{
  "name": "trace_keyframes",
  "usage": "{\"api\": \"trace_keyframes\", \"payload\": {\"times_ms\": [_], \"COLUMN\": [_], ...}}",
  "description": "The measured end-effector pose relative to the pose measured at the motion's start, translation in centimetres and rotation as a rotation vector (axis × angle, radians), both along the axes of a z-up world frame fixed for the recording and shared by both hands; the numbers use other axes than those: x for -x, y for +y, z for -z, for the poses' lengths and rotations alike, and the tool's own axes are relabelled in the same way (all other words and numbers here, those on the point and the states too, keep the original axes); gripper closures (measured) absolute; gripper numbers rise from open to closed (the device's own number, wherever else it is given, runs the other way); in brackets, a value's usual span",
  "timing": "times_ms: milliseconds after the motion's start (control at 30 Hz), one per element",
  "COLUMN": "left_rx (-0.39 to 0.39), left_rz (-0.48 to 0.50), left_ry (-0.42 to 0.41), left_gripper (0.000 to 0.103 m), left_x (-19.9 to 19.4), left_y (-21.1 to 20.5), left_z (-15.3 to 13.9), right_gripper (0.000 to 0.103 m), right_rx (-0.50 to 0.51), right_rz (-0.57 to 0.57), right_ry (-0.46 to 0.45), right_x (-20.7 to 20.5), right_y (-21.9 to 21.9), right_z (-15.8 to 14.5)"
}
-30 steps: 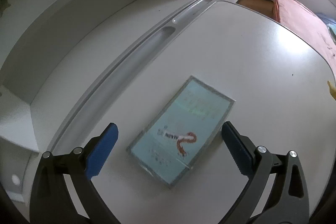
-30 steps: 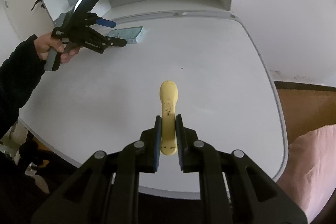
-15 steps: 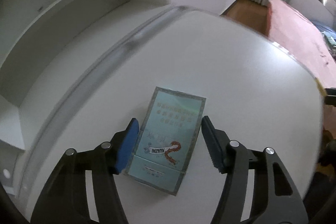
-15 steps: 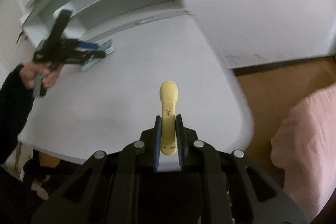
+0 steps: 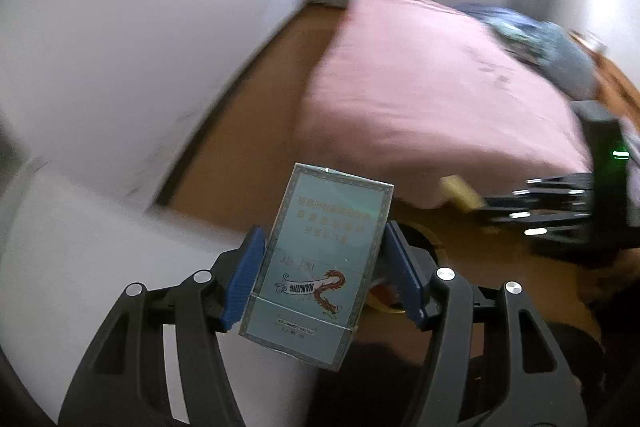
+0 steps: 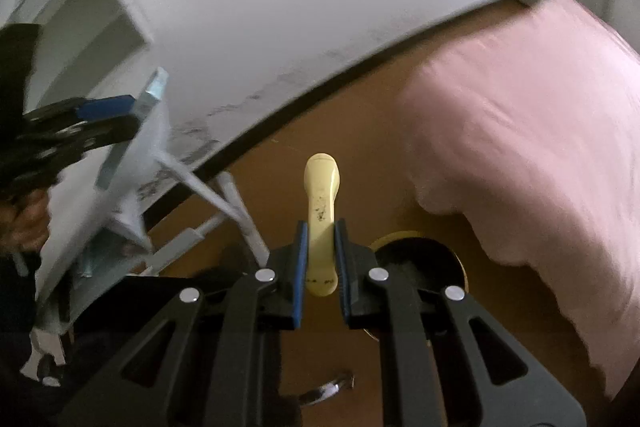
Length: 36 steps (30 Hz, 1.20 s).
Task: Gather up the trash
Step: 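Carry both items over the bin and open both tools to drop them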
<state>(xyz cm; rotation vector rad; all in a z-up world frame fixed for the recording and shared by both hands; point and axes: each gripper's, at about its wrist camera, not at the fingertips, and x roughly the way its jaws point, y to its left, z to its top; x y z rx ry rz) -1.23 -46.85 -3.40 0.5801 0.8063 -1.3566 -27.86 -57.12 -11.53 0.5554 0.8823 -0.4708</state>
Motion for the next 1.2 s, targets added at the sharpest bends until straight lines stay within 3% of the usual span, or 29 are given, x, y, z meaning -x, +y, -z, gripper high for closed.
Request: {"api": "trace_keyframes", "payload": {"times_ms": [267,367,567,700,933,1033,1067,1100,1200], "left_rx": [-0.100,-0.145,-0.206,-0.228,-0.214,-0.211,-0.202,-0.196,-0.178], "left_rz": [0.178,0.190,0.178,0.180,0.156,0.158,0.158,0.158,0.150], "left_ry": [0.059,0.119,0.142,0.139,0.159,0.164,0.160,0.156,0.140], "left_gripper": [0.043,0.043,0.043,0.043,0.042,0.034,0.032,0.029,0.024], "left_x": [9.7,10.7,11.3,11.9,12.1,12.2,12.2,12.2,12.0], "left_y": [-6.7,-8.3,-10.5,-11.6,-12.6,-13.0,-13.0,-12.9,-12.4], "left_z": [8.3,11.8,17.0,18.3,17.9,17.7,17.6,17.5,16.6], "right_gripper": [0.089,0.089,0.089,0.089,0.089,0.073,0.058,0.050,0.046], "right_rx": [-0.126,-0.173,-0.231,-0.245,-0.230,-0.225,-0.220,-0.208,-0.190], "right_rz": [0.168,0.213,0.250,0.256,0.273,0.279,0.281,0.287,0.297], "right_ry": [0.086,0.106,0.130,0.134,0.122,0.118,0.115,0.110,0.100], "right_x": [5.6,7.4,8.8,8.4,8.4,8.6,8.7,8.9,9.2], "right_y": [-3.4,-5.1,-6.1,-6.7,-6.5,-6.5,-6.7,-6.5,-6.7], "right_z": [7.7,10.3,13.6,14.1,13.7,13.3,13.3,13.0,12.2]}}
